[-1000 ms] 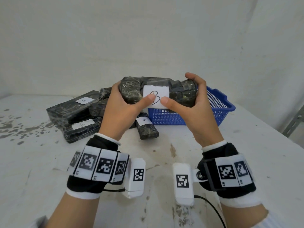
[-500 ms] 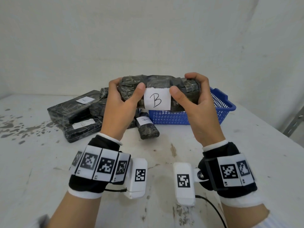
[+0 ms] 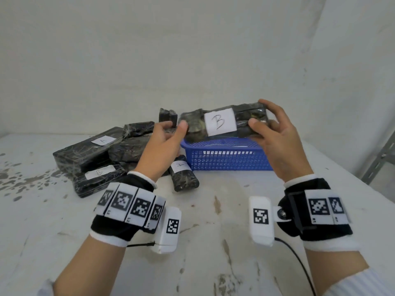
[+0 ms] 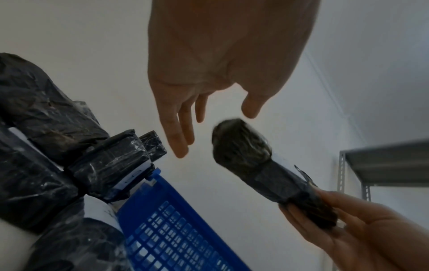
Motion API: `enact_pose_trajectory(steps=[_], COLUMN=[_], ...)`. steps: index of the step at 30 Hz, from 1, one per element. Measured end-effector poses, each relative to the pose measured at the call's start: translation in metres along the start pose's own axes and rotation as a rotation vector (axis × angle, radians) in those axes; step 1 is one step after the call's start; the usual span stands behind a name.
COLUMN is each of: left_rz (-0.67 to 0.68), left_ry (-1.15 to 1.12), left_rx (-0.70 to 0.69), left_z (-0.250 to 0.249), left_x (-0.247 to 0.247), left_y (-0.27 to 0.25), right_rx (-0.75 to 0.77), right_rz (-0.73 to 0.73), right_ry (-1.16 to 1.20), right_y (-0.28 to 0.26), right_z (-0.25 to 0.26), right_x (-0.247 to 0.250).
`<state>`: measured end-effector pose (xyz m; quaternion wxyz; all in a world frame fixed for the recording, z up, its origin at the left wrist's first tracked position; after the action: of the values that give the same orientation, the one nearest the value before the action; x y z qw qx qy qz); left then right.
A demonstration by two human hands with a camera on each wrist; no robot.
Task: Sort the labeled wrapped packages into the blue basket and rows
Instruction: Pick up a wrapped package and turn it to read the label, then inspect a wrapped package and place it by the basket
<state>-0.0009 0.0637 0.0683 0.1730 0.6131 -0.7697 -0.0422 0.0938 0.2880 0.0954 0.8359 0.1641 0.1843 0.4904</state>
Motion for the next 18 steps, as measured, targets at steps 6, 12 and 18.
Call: enact_pose_trajectory(steps=[6,12,18], left_rz=[0.124,0.160,0.131], left_ry=[0.477,0.702,0.676], left_rx=[-0.046,-0.010,0.002], left_z=[0.016,0.031,0.032], left_x=[-0.034,-0.059,-0.057], left_y=[0.040,0.060,0.062], right_rx=[-0.173,-0.311,-0.390], right_rz=[-0.389,-0.195,0.167], right_ry=[-0.353,-0.879,-1.442], right_y=[0.052,0.085,0.116], right_z=[-0.039,-0.064,-0.068], right_x=[0.092,0.112,0.094])
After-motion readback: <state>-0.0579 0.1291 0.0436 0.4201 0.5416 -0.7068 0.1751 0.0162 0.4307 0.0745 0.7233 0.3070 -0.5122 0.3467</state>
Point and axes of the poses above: each hand's wrist, its own y-axis towards the middle knuckle, its own x-axis out of the back of the hand, z = x × y, the point moved 8 cm from there along y, towards the middle knuckle, and after that the axes turned 1 degree about -x, right-handed, at the moved point
